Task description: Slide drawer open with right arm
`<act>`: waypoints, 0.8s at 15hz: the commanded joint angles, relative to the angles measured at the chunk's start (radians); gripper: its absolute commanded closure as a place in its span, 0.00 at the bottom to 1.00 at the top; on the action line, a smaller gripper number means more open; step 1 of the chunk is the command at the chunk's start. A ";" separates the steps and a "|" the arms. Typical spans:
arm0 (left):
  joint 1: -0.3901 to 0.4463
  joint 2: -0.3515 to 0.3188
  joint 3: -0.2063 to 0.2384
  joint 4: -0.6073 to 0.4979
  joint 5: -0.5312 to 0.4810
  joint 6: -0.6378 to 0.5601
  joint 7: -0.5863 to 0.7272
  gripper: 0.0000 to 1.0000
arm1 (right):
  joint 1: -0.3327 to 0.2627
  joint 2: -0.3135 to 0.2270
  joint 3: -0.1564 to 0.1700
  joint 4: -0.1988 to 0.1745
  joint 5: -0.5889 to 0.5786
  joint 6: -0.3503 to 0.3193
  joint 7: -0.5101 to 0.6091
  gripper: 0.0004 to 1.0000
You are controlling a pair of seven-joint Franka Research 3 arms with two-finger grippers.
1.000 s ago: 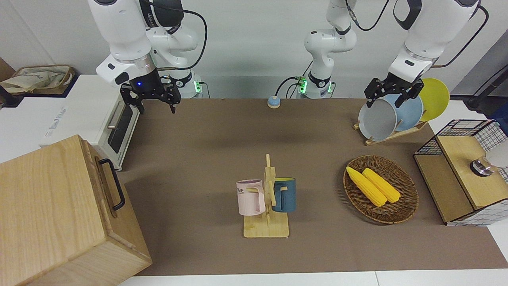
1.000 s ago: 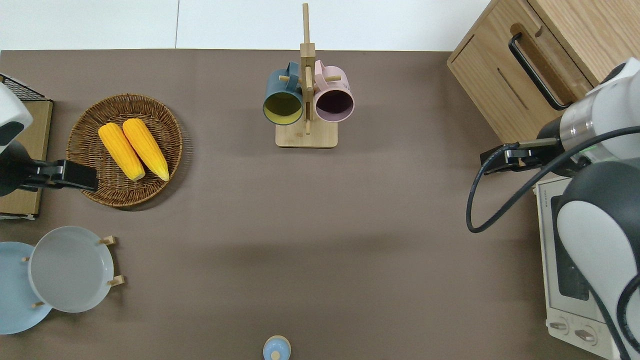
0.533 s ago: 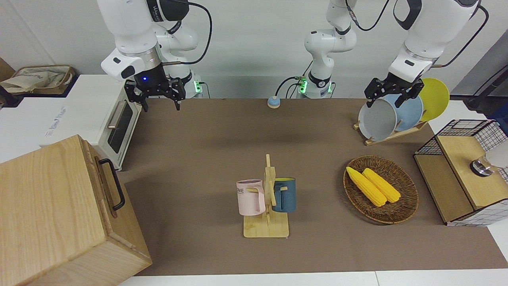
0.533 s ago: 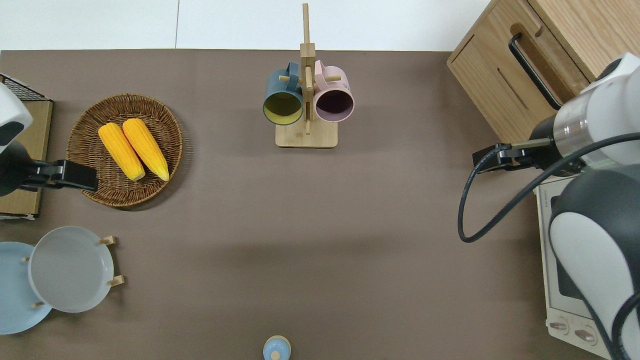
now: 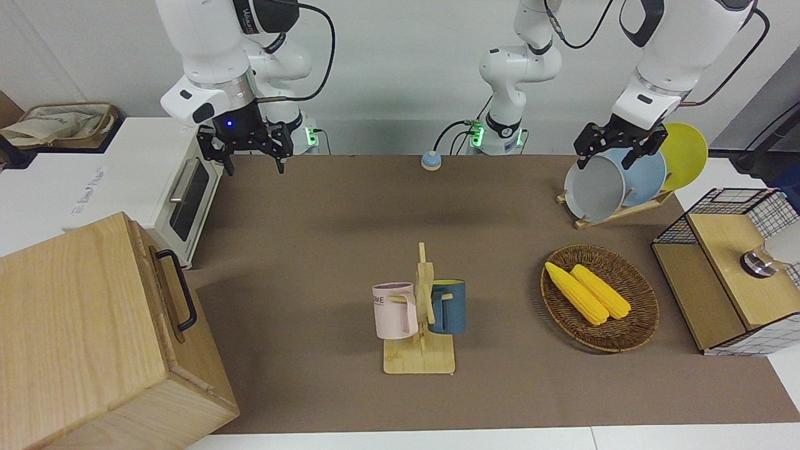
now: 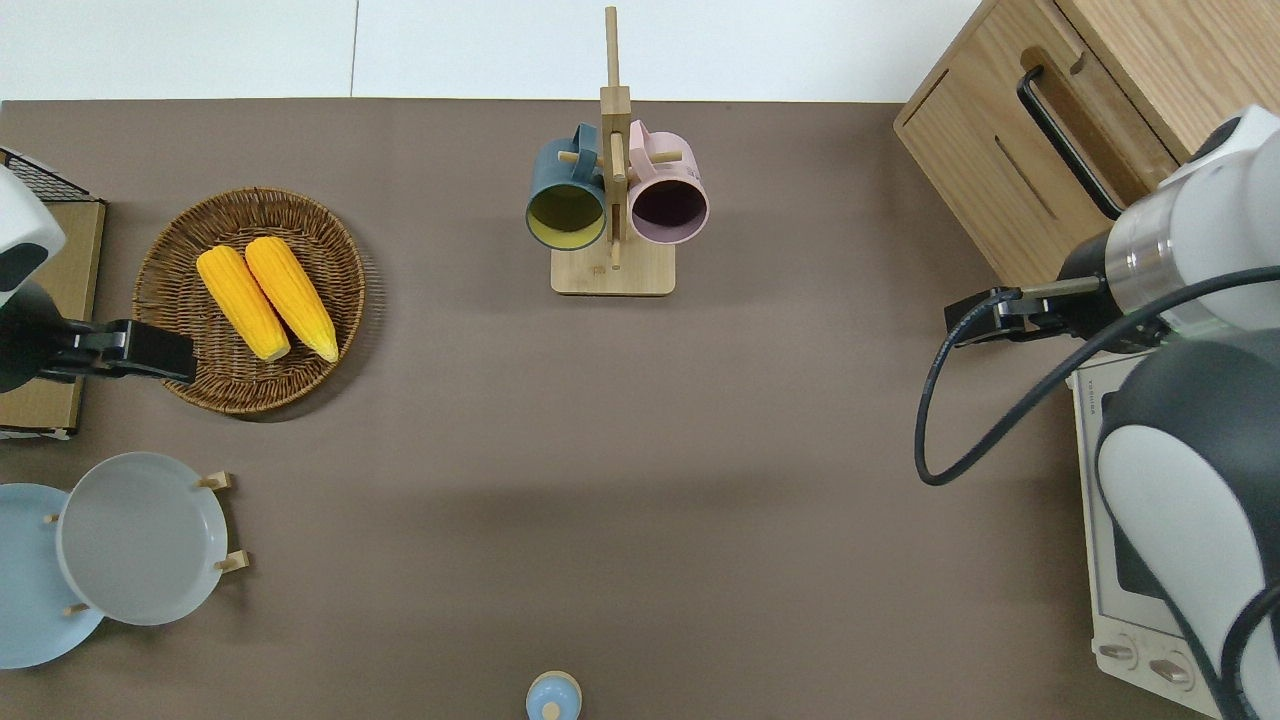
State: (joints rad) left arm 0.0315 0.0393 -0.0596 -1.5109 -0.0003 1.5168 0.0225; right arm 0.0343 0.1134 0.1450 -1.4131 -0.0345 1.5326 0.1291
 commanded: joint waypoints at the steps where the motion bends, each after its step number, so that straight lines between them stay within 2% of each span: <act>1: 0.004 0.011 -0.006 0.024 0.017 -0.020 0.010 0.01 | -0.002 0.000 -0.001 0.008 -0.016 -0.017 -0.009 0.01; 3: 0.004 0.011 -0.006 0.026 0.017 -0.020 0.010 0.01 | -0.001 0.000 -0.005 0.008 -0.043 -0.019 -0.019 0.01; 6: 0.004 0.011 -0.006 0.026 0.017 -0.020 0.010 0.01 | 0.012 0.000 0.007 0.006 -0.143 -0.017 -0.020 0.01; 11: 0.004 0.011 -0.006 0.024 0.017 -0.020 0.010 0.01 | 0.108 0.003 0.007 0.005 -0.326 -0.017 -0.017 0.01; 12: 0.004 0.011 -0.006 0.026 0.017 -0.020 0.010 0.01 | 0.128 0.005 0.007 -0.001 -0.393 -0.020 -0.019 0.01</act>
State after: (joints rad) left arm 0.0315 0.0392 -0.0596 -1.5109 -0.0003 1.5168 0.0225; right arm 0.1146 0.1137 0.1516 -1.4132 -0.3013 1.5310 0.1256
